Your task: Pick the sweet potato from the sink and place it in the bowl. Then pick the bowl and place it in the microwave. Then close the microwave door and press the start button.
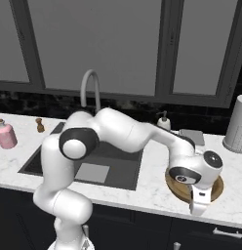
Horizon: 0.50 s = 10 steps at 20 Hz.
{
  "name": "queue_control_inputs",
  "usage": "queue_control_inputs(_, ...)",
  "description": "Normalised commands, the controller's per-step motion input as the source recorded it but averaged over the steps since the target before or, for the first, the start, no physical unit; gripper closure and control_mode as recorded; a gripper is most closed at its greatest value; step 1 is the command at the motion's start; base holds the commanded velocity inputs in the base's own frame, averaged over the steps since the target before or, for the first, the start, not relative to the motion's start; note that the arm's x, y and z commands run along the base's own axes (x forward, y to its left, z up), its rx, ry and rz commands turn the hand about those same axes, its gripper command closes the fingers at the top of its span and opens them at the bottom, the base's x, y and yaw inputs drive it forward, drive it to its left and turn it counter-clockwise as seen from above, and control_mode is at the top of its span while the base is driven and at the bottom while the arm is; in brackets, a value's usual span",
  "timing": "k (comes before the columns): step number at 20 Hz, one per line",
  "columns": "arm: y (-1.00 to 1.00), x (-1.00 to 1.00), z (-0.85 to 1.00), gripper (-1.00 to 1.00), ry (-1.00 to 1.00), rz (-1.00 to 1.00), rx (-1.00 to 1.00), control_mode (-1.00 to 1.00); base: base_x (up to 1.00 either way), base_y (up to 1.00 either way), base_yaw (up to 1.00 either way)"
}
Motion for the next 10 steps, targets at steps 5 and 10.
queue_control_inputs(5, -0.09, 0.00, -0.12, 1.00, 0.01, -0.02, 0.05, -1.00, 0.00, 0.00, 0.00)
queue_control_inputs(10, 0.00, 0.00, 0.00, 1.00, 0.00, 0.00, 0.01, -1.00, 0.00, 0.00, 0.00)
